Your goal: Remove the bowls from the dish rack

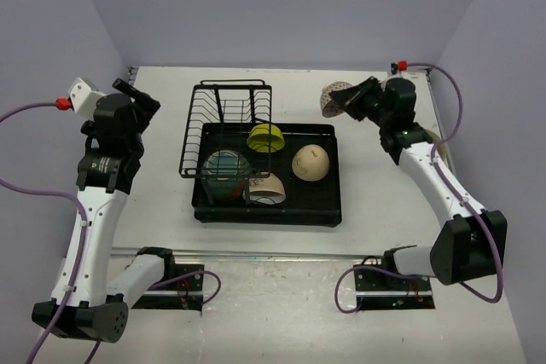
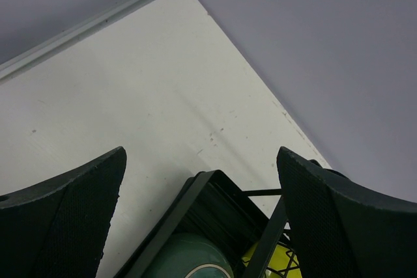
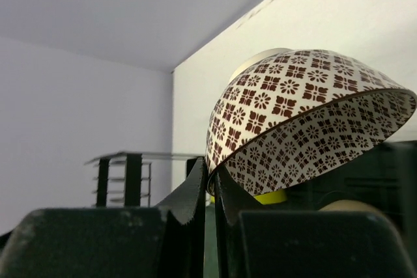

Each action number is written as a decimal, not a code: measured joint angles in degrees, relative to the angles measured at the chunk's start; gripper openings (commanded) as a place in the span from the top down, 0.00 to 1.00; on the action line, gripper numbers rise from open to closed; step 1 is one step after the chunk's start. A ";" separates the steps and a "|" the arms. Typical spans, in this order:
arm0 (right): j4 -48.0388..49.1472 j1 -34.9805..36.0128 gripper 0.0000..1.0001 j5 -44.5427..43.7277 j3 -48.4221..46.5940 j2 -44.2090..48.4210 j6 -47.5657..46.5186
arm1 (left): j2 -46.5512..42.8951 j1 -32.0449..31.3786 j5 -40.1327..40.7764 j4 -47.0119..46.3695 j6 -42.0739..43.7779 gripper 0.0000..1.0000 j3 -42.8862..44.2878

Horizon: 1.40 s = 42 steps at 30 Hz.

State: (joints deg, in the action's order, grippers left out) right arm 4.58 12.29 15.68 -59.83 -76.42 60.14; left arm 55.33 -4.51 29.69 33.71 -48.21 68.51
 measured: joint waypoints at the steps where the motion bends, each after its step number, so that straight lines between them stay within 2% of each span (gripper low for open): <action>1: -3.43 -1.33 1.00 -0.44 -2.25 0.00 -1.84 | 0.26 0.00 -0.22 0.28 0.02 0.04 0.31; 6: -19.52 -7.26 1.00 -5.77 -12.07 0.02 -10.75 | 2.78 0.02 -2.08 0.59 -0.02 0.04 1.84; 11: -32.46 -9.18 1.00 -12.96 -17.25 -1.18 -17.81 | 6.16 0.00 -4.28 1.03 -0.02 0.04 3.65; 22: -50.64 -11.23 1.00 -29.31 -24.76 -7.87 -26.73 | 8.81 0.00 -6.40 1.18 0.02 0.05 5.22; 29: -55.01 -16.04 1.00 -32.72 -29.55 -11.87 -29.79 | 10.86 0.00 -7.41 1.16 0.02 0.05 5.49; 33: -57.07 -18.12 1.00 -32.46 -32.46 -15.50 -30.93 | 11.21 0.00 -7.48 1.14 0.04 0.05 5.49; 42: -58.93 -20.06 1.00 -30.01 -32.72 -21.40 -32.61 | 11.41 0.00 -7.48 1.09 0.02 0.05 5.51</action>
State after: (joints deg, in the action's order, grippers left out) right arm -54.35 -7.77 -14.33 -92.55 -97.82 27.53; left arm 66.74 -4.51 22.22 34.81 -48.18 74.02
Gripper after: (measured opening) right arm 0.028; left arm 0.955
